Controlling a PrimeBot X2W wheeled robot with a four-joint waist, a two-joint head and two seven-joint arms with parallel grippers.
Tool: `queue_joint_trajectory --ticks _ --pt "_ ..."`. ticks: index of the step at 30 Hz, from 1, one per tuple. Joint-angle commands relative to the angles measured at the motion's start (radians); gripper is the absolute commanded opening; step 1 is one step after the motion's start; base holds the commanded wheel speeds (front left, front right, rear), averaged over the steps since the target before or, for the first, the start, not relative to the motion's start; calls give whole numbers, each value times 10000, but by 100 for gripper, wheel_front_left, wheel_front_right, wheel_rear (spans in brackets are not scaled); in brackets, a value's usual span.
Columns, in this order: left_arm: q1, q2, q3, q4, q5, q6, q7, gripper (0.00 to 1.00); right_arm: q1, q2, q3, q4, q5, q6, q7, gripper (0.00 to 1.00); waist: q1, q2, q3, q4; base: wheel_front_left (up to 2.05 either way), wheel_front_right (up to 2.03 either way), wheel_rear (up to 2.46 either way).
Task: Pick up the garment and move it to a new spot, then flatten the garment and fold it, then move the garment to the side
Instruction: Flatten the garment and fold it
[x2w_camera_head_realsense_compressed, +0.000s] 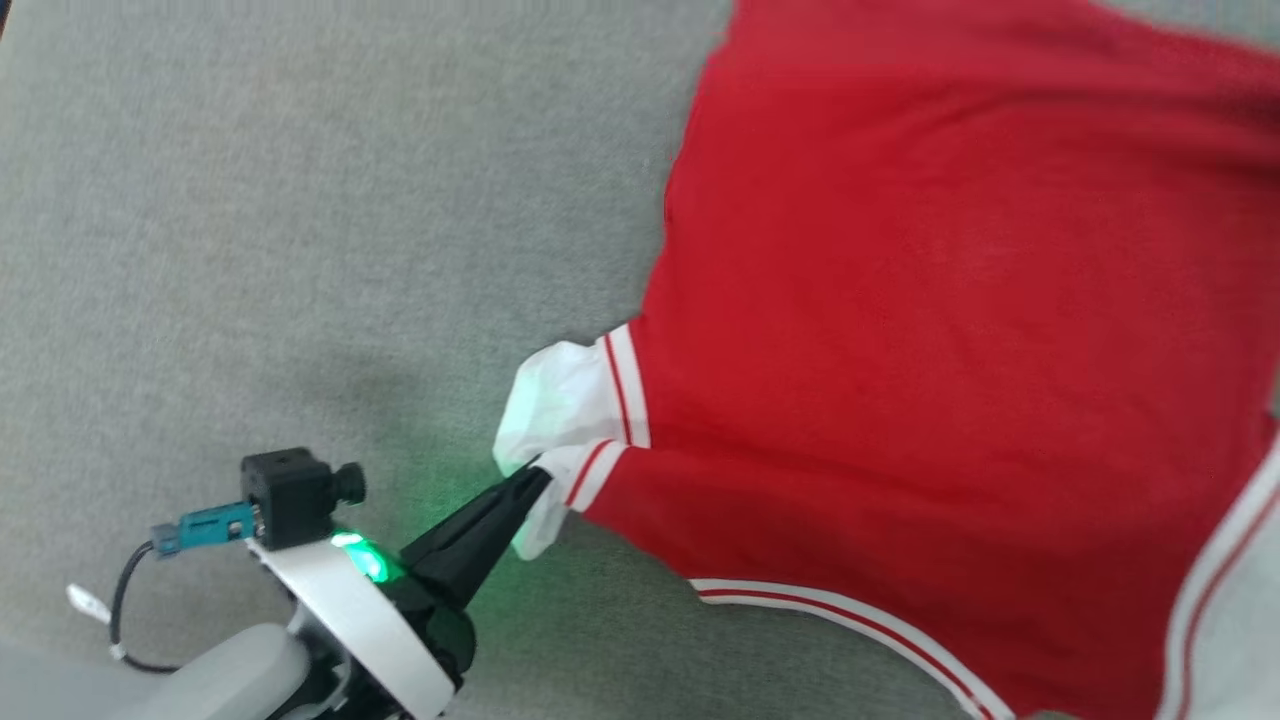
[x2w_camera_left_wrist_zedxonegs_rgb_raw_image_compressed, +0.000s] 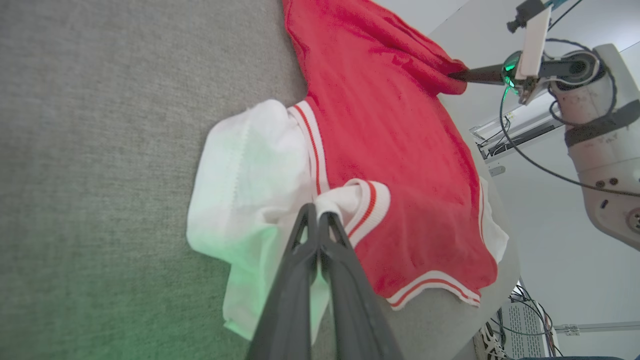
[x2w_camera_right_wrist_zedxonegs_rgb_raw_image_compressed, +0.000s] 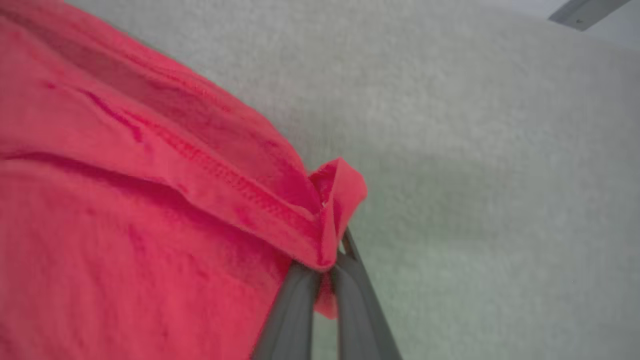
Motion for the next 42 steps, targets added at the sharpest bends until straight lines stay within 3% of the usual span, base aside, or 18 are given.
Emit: queue_joint_trajectory --ticks 1,7,14,19,24,26,27,34,38,42 --pt "197 86 155 62 11 31 -24 0 755 -258 -57 -630 391 -4 250 0 0 0 -508 -482 0 0 0" --pt "737 227 508 182 -12 29 -23 0 4747 -540 -896 -3629 1851 -4 1639 0 0 0 -976 -990 0 0 0" --pt "1107 389 772 155 -170 31 -25 0 9114 325 -1478 -6941 2775 -6 2871 0 0 0 -1172 -1291 0 0 0" --pt "1154 372 721 136 -237 29 -25 0 10906 1075 -1008 -8118 3011 -6 3420 0 0 0 -1211 -1368 0 0 0" --pt "1067 392 597 150 -239 29 -25 0 11112 1234 -945 -8436 2732 -6 3143 0 0 0 -1198 -1385 0 0 0" --pt "1031 385 551 164 -231 29 -25 0 10807 1276 -1186 -8522 2686 -6 2771 95 0 0 -1207 -1373 0 0 0" --pt "1014 378 542 167 -235 31 -25 0 10741 1191 -1242 -8632 2847 -4 2716 100 0 0 -1205 -1359 0 0 0" --pt "733 274 239 87 -180 31 -25 0 8264 750 -2860 -8796 2784 -6 2076 100 0 0 -1057 -1084 0 0 0" --pt "462 97 74 15 -200 29 -25 0 6292 333 -1849 -7552 1594 -4 1058 100 0 0 -705 -852 0 0 0" --pt "10 -121 -326 68 -196 29 -25 0 4694 721 -705 -5757 762 -4 19 100 0 0 -327 -484 0 0 0"
